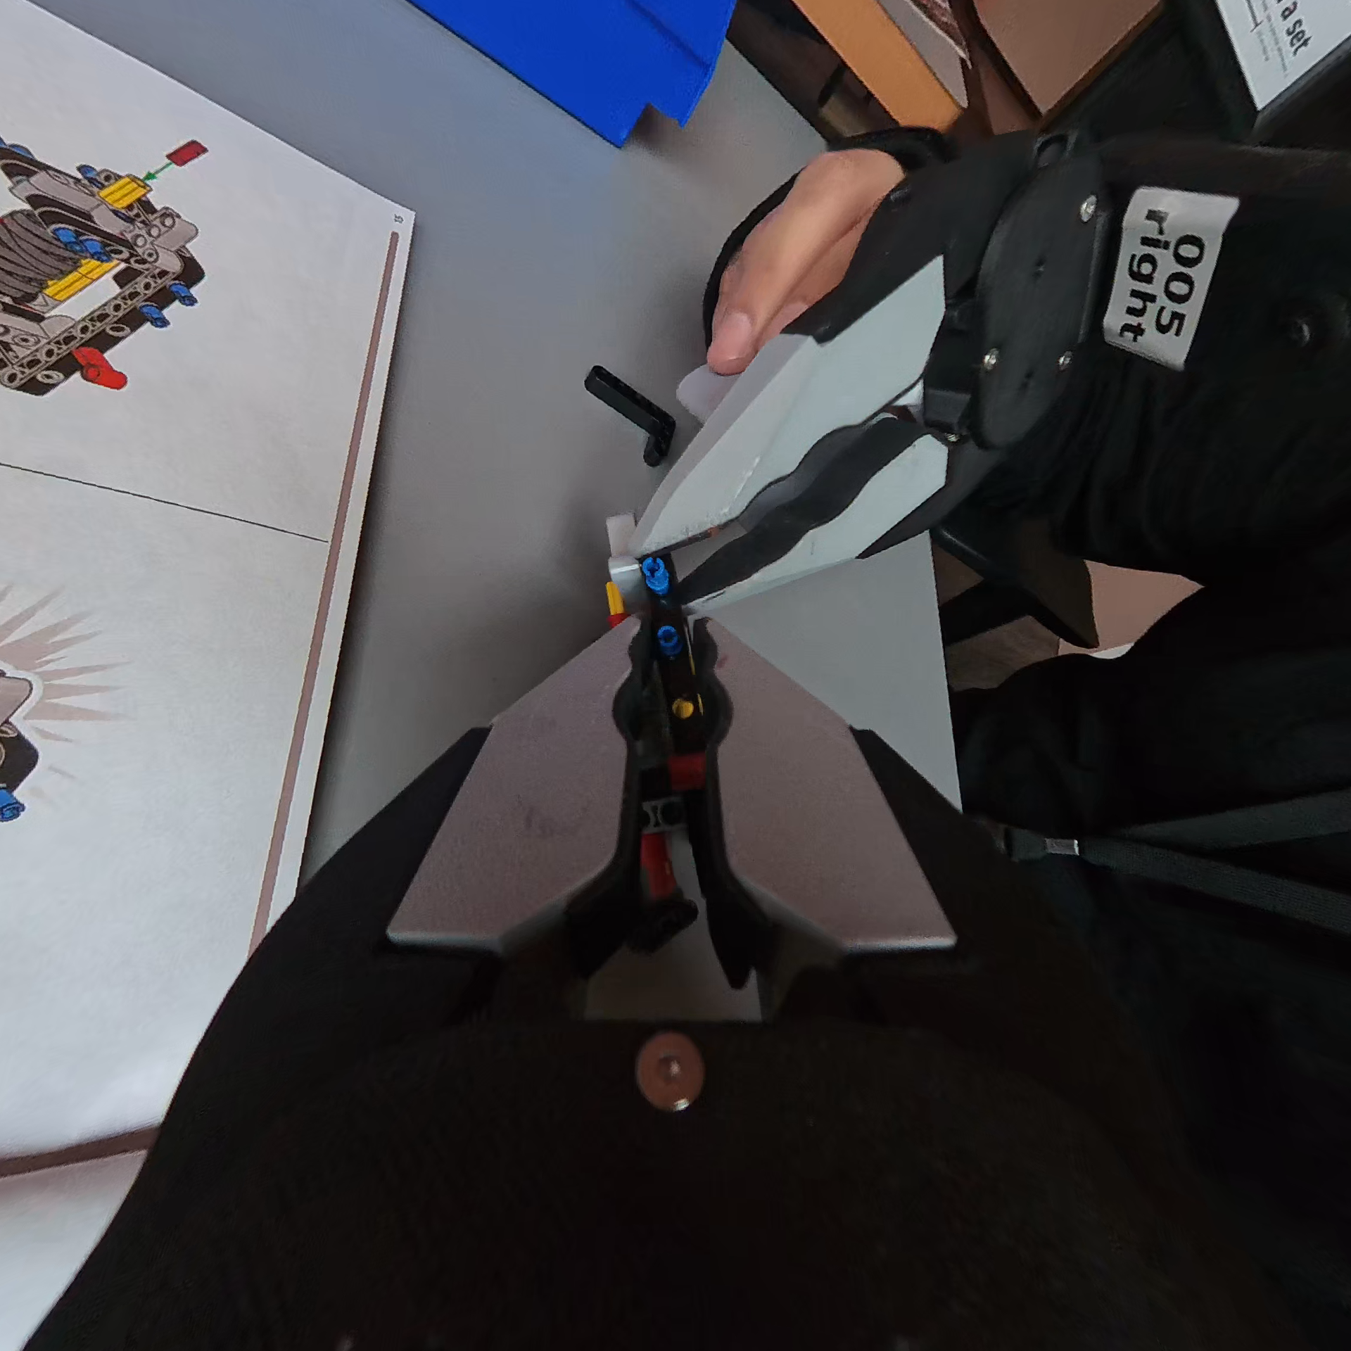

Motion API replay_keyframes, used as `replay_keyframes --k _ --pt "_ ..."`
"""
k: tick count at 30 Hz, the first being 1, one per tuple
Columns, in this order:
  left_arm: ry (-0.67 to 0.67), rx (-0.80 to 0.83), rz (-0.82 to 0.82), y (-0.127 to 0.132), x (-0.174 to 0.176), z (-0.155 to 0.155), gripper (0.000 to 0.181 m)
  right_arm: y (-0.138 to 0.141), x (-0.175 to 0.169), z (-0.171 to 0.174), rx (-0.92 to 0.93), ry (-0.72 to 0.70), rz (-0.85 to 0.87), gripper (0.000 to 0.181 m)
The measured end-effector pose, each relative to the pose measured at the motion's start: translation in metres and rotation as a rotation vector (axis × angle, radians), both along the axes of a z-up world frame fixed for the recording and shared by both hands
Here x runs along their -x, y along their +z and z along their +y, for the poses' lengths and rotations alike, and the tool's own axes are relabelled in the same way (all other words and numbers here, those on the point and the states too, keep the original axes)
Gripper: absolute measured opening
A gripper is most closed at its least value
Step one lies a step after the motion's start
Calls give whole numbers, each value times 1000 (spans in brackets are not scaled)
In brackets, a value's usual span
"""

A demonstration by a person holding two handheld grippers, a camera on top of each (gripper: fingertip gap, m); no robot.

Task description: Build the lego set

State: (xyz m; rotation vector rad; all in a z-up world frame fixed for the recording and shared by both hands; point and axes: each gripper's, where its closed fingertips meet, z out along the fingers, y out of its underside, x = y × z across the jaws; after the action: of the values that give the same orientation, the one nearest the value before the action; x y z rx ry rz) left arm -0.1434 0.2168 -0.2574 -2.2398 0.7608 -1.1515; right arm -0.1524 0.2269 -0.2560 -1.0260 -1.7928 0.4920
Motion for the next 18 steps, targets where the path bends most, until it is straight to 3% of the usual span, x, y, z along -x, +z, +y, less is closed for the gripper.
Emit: replay_keyframes --k 5,13,18 --pt "20 45 23 -1 10 -3 17 -7 -1 6 -53 -34 -31 11" --pt "33 46 137 -7 20 -6 14 -10 -1 9 -60 -46 -41 12" --pt "41 36 88 0 20 -2 15 -9 -2 13 -85 -80 -43 11"
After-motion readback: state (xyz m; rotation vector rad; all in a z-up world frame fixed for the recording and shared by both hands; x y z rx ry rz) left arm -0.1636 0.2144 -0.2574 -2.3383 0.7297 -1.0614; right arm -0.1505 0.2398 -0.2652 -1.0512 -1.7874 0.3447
